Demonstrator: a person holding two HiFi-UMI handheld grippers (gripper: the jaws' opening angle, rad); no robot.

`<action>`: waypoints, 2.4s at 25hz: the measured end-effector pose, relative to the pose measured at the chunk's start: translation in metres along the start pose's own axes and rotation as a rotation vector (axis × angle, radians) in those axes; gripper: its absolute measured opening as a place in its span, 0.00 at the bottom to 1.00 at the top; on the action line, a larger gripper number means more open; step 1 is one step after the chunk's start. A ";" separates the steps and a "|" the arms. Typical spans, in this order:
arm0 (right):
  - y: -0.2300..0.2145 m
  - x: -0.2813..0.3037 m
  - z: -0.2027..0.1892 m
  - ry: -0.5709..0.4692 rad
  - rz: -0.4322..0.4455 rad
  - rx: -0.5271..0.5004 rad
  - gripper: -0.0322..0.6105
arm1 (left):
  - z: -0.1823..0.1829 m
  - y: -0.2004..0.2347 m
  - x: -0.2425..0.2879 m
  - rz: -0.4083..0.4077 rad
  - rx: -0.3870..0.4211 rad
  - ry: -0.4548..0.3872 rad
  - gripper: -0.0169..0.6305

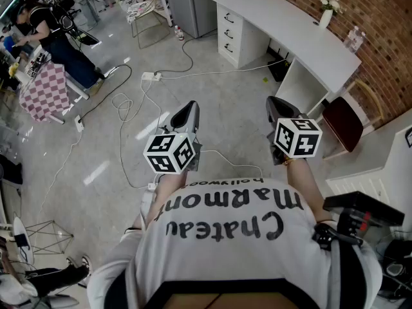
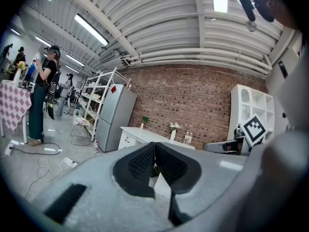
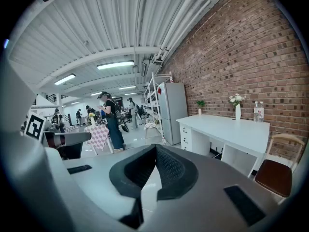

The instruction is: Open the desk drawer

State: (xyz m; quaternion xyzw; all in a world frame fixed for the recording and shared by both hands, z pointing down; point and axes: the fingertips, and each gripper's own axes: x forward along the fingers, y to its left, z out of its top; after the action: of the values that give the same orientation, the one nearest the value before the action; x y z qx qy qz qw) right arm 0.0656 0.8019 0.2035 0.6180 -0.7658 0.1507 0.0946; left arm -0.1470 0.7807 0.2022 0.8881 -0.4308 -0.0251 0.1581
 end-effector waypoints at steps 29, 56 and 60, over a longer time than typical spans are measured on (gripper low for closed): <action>-0.032 0.090 0.007 0.041 0.030 0.016 0.07 | -0.002 0.053 0.055 0.020 -0.057 0.011 0.05; -0.150 0.317 0.081 0.097 0.188 -0.014 0.07 | 0.045 0.139 0.262 0.220 -0.070 -0.054 0.05; -0.168 0.337 0.077 0.112 0.159 -0.001 0.07 | 0.038 0.147 0.295 0.191 -0.071 -0.031 0.05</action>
State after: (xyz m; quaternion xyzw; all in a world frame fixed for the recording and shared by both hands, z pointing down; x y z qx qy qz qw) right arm 0.1588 0.4337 0.2618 0.5456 -0.8062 0.1916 0.1254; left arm -0.0801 0.4581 0.2374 0.8363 -0.5147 -0.0389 0.1846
